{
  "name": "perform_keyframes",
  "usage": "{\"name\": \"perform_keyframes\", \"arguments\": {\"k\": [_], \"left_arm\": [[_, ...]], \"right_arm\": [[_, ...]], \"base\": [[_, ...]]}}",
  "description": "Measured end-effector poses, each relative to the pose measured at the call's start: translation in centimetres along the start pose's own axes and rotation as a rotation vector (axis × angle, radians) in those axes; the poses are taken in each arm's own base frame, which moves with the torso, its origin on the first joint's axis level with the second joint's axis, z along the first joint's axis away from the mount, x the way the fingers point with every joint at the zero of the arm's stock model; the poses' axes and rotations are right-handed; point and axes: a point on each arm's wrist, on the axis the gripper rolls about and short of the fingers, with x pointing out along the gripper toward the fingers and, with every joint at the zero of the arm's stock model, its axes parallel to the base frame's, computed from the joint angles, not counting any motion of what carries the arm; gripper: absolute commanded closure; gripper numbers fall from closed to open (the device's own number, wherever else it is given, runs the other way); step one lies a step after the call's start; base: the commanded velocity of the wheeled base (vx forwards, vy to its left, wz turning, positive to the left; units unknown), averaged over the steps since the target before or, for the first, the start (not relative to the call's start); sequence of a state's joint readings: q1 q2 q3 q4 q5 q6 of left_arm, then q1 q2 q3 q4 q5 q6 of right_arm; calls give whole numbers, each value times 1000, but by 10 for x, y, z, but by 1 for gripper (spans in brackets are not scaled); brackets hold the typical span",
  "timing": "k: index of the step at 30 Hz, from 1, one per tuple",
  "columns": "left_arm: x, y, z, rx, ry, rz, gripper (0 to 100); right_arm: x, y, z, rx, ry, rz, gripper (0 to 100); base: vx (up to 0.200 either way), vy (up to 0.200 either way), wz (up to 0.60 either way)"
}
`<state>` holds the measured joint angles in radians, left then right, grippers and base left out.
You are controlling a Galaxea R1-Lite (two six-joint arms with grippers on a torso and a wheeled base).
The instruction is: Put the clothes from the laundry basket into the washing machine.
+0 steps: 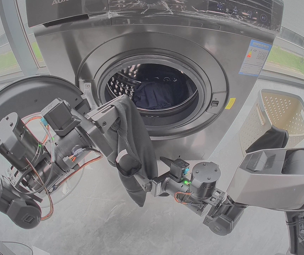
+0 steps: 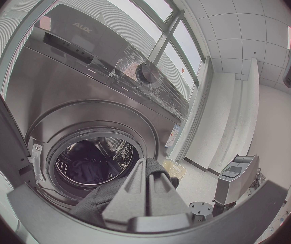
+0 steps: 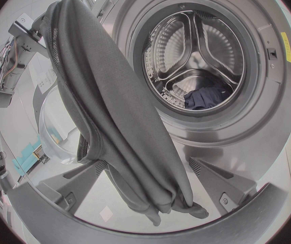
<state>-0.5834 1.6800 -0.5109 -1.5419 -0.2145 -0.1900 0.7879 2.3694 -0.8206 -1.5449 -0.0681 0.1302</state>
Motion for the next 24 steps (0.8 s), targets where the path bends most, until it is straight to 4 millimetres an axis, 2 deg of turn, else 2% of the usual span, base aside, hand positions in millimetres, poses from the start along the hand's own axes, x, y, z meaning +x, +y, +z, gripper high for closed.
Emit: {"name": "perform_keyframes", "arguments": {"k": [4,8,12,18,24], "left_arm": [[0,-1,0,-1,0,-2,100],[0,-1,0,-1,0,0,100],[0,0,0,-1,-2,4,100],[0,1,1,-1,-6,8,100],[0,0,1,-2,-5,6,100]], "right_arm": [[9,-2,4,-7,-35,0,0],[9,-5,-1,-9,-21,-5,0],[-1,-4,-12,-12,36,-5,0],[-19,8,-25,-19,120,25,0],[-7,15,-17,-17,63,47,0]], "base": [[0,0,0],[0,0,0],[0,0,0],[0,0,0],[0,0,0]]}}
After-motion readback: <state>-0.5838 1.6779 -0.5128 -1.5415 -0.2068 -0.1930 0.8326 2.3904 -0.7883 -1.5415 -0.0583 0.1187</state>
